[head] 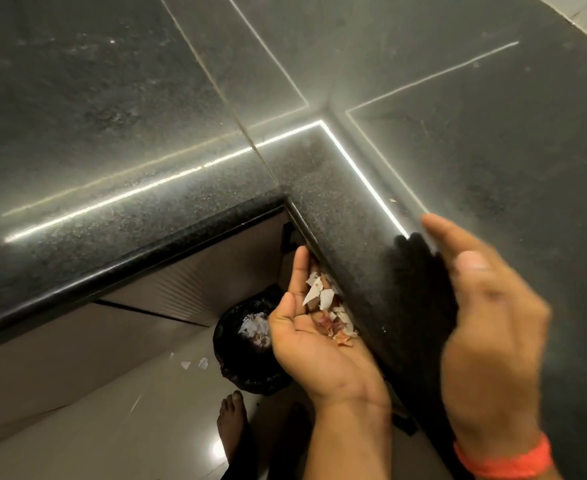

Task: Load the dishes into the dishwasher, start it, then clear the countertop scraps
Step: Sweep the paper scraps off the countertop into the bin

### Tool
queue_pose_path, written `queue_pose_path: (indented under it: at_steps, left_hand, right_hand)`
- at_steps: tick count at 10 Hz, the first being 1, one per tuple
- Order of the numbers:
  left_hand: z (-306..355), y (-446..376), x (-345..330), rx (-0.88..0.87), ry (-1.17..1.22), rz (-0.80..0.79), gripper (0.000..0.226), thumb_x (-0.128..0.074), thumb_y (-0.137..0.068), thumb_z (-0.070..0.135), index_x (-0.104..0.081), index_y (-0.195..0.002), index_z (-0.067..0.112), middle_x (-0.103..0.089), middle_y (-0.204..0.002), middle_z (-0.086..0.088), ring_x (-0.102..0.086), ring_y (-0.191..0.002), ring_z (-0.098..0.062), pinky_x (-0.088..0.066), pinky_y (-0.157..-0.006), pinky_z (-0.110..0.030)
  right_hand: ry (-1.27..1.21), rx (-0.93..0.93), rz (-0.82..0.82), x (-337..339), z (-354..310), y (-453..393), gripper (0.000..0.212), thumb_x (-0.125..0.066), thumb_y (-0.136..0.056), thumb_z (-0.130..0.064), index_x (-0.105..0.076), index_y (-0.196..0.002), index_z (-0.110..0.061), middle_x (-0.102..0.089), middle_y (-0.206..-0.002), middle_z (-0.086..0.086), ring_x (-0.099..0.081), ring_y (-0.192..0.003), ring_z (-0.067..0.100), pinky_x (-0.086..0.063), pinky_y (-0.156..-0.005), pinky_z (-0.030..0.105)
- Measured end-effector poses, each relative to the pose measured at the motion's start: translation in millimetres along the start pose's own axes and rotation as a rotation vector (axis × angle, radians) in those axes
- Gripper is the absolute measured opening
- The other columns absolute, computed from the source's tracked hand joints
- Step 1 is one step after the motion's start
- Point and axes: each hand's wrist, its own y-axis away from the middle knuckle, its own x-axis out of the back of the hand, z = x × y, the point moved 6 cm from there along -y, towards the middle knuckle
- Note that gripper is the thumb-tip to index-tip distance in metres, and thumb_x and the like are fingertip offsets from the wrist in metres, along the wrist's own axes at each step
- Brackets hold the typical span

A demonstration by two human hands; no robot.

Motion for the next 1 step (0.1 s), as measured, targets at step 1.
queue_pose_path:
  at_steps: [1]
  left_hand:
    - [-2.5,0.6,3.6,0.042,0.001,-0.084,0.043,-0.054,-0.085,0.036,-0.081,-0.109,0.012,-0.073,-0.120,-0.020,-0.066,-0.120,-0.037,-0.051,-0.101,-0.047]
  right_hand:
    - [0.187,0.157,-0.159,-36.8,-12.8,15.8,0.037,-0.044,-0.100,-0.017,-0.071,-0.122,-0.008,-0.069,-0.125,-0.005,-0.060,-0.126,0.008,-0.045,-0.110,0.044]
